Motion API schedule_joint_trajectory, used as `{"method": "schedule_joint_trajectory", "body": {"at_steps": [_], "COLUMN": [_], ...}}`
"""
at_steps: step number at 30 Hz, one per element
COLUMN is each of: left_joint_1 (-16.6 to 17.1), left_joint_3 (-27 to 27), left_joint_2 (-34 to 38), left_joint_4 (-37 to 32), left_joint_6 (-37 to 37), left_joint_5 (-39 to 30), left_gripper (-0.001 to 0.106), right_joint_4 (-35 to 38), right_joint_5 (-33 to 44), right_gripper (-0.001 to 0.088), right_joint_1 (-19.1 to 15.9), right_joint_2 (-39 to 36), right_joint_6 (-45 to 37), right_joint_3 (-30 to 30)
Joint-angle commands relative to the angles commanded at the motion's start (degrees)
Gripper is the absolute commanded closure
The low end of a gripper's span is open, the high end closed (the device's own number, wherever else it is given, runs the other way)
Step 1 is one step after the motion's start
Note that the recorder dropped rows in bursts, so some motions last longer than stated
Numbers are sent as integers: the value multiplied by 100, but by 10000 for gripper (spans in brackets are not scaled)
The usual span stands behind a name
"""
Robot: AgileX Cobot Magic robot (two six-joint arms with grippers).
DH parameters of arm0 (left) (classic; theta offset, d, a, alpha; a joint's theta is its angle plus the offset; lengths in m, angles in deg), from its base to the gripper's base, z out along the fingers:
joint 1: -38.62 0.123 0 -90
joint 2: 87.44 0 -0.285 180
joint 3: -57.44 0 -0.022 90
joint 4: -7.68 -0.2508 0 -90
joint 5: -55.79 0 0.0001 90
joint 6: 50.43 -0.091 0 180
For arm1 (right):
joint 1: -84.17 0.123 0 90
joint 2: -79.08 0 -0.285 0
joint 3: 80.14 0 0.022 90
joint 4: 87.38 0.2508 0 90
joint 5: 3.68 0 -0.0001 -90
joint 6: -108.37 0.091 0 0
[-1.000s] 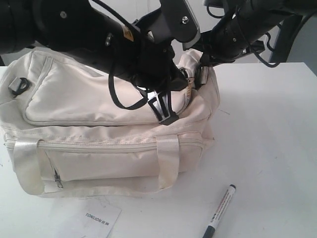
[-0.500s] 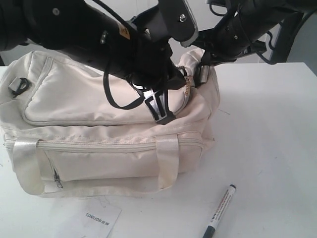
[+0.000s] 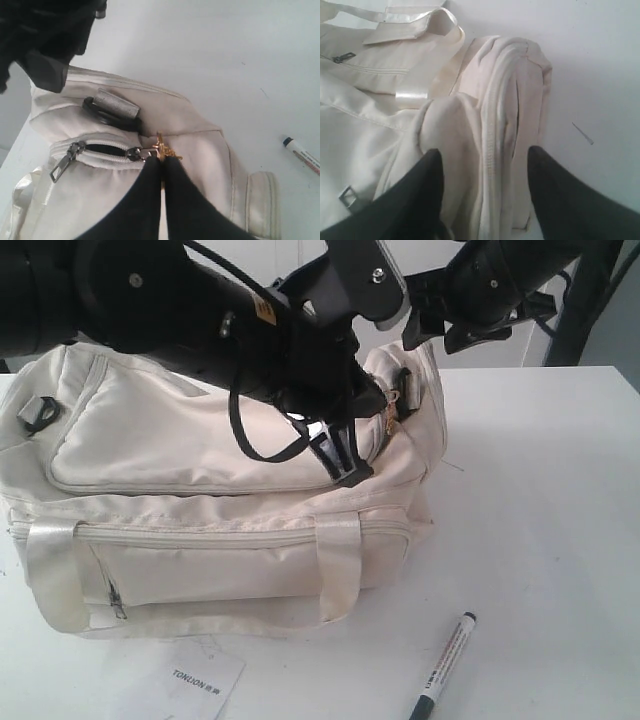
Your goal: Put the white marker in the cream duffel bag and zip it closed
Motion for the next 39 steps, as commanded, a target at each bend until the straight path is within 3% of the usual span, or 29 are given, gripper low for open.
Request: {"method": "schedule_joint_trajectory", "body": {"at_steps": [10, 17, 19, 24, 27, 39], "left_joint_1": [0, 0, 0, 0, 0, 0], "left_joint_3": [0, 0, 0, 0, 0, 0], "left_joint_2": [0, 0, 0, 0, 0, -153], "left_joint_4": [0, 0, 0, 0, 0, 0], "left_joint_6": [1347, 1336, 1336, 1324, 1313, 1158], "left_joint_5": [-11, -11, -11, -11, 0, -248], "left_gripper": [1053, 1053, 1053, 1053, 1053, 1053], "right_joint_4": [1480, 1628, 1327, 630, 656, 731], "right_joint_5": [493, 491, 231, 6, -120, -392], "right_gripper": [361, 369, 372, 560, 868, 868], "right_joint_1": [0, 114, 173, 181, 181, 171], "right_joint_2": [10, -456, -620, -857, -927, -876], "right_joint_6": [-627, -730, -758, -713, -699, -469], "right_joint_3": [26, 26, 26, 26, 26, 34]}}
